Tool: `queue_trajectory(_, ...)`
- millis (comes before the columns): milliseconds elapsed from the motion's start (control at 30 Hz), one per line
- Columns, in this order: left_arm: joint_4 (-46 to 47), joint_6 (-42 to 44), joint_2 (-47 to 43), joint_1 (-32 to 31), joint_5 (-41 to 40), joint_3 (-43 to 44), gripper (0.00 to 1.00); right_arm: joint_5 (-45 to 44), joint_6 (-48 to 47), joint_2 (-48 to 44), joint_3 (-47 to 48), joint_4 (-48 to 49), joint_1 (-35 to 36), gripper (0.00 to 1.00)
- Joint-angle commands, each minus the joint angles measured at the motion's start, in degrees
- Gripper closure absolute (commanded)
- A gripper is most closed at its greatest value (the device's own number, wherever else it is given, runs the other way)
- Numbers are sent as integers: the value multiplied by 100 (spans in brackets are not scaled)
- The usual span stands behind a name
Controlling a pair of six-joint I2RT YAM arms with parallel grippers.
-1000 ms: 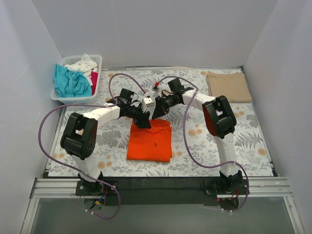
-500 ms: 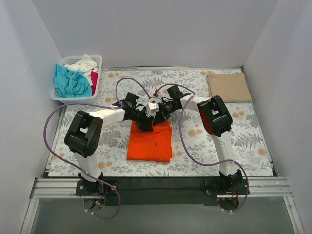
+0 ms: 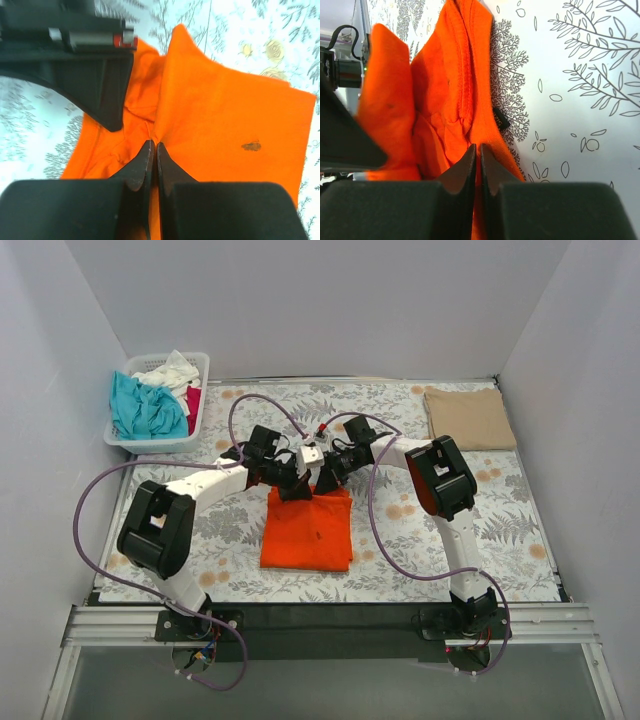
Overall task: Fold and stack the t-shirts
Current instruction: Fold the tshirt
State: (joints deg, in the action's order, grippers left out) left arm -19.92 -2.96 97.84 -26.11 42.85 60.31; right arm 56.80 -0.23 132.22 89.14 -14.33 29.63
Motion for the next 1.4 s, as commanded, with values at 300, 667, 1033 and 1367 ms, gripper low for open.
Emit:
queue_trajectory(300, 251, 191, -310, 27, 57, 297, 100, -143, -162, 111, -213, 62, 17, 88)
queue_trajectory(667, 621, 472, -310, 150, 136, 402, 100, -11, -205, 146, -231, 79, 17, 88)
queue_trajectory(1033, 1148, 656, -11, 273, 21, 157, 100, 16, -171, 120, -56, 79, 25, 85)
queue_trajectory(1367, 1175, 692, 235, 264, -163, 121, 92, -651, -355, -355, 208, -237, -123, 63)
